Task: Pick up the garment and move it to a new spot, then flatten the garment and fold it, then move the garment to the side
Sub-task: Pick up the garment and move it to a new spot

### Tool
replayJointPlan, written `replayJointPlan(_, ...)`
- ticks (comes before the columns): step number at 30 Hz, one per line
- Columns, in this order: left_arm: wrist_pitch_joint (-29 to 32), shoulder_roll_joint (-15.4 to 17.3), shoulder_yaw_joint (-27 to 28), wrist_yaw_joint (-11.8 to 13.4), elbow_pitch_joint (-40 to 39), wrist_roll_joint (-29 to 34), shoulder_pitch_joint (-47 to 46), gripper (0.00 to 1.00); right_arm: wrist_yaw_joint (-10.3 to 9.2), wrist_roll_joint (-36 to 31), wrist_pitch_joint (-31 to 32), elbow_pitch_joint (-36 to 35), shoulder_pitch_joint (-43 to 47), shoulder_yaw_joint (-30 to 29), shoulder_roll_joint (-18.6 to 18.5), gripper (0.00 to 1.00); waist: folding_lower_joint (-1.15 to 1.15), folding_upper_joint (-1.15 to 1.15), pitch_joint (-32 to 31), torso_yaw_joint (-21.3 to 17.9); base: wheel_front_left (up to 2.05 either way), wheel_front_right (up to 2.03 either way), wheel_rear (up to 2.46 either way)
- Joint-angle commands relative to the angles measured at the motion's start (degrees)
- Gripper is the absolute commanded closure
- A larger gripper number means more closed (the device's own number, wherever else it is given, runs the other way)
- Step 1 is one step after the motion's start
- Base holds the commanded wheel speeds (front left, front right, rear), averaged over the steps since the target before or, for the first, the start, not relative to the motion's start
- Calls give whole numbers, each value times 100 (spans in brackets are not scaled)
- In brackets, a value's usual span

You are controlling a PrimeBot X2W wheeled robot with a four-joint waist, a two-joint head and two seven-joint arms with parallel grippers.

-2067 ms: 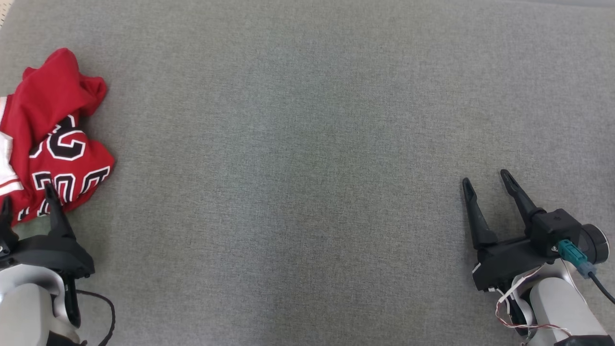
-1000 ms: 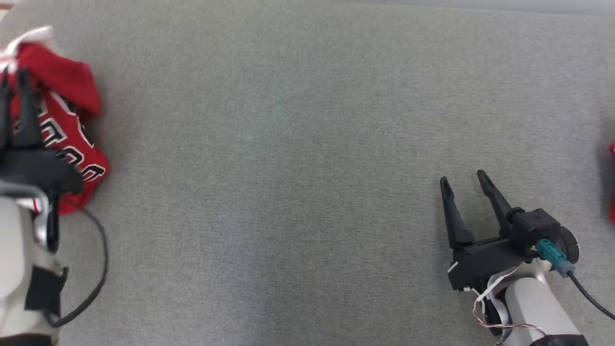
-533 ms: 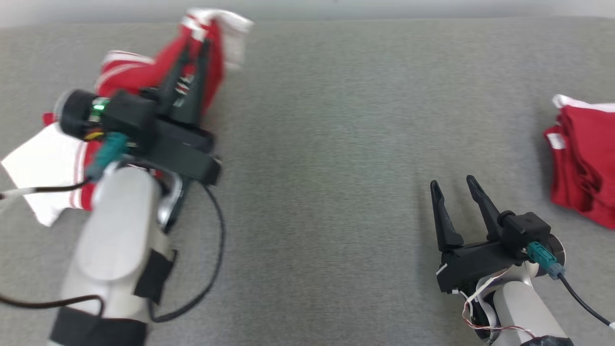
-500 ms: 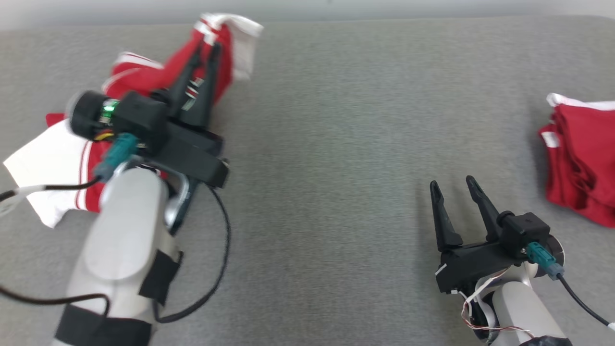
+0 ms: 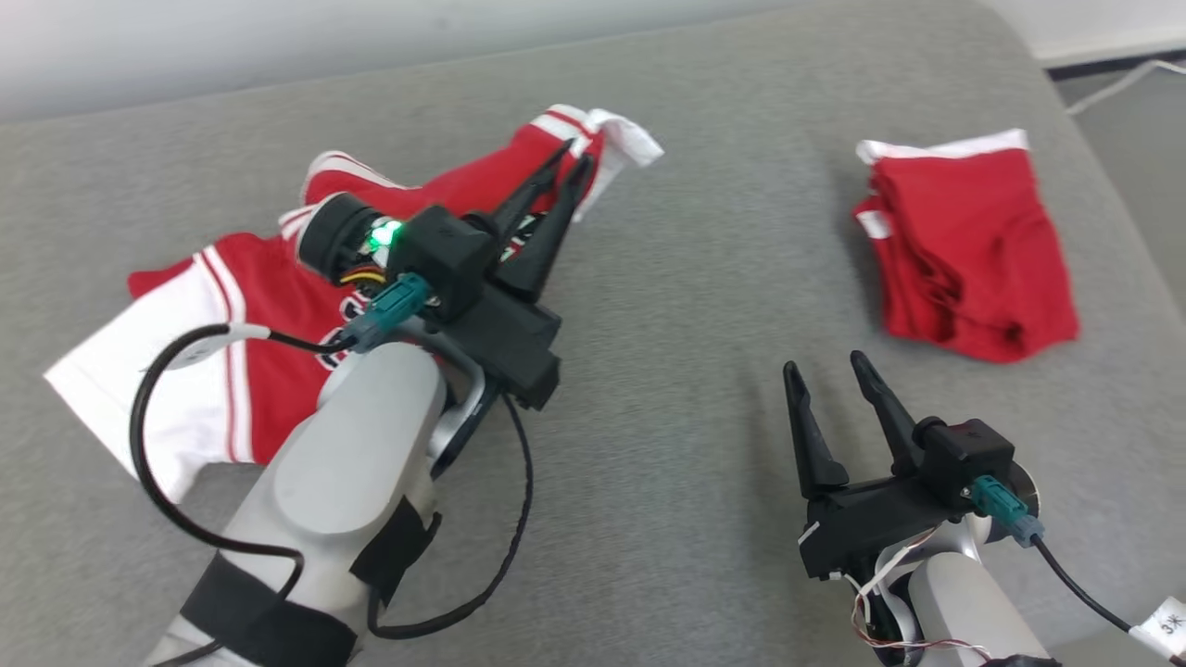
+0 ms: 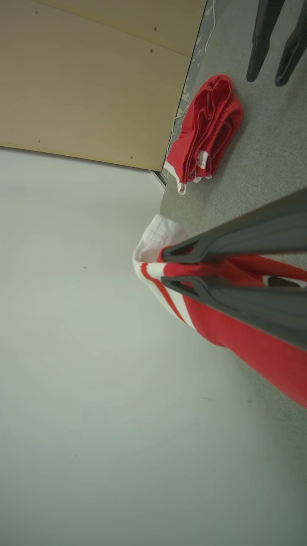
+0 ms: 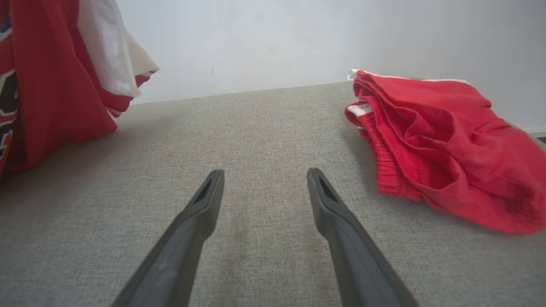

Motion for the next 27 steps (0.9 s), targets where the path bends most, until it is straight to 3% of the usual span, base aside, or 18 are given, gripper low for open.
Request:
replayJointPlan(1, -10, -1, -109, 42, -28, -93, -109, 100, -4, 29, 0, 19, 54, 29, 33, 0, 0, 0, -41, -427, 0, 0, 0)
replayJointPlan(6, -9, 7, -502, 223, 59, -289, -183, 97, -4, 48, 0, 44, 16, 55, 89, 0, 0, 0, -51, -603, 0, 0, 0)
replayJointPlan(8, -9, 15, -547, 275, 320, -360, -110, 0, -4, 52, 0, 47, -6, 54, 112, 0, 0, 0, -62, -618, 0, 0, 0)
replayJointPlan(15, -9, 8, -361, 365, 923, -411, 153, 0, -4, 25, 0, -9, 2, -8, 135, 0, 0, 0, -147, -384, 0, 0, 0)
replayJointPlan(27, -9, 208, 888, 669, 496, -104, 1448, 0, -4, 31, 0, -36, 147, 59, -21, 0, 0, 0, -648, 280, 0, 0, 0)
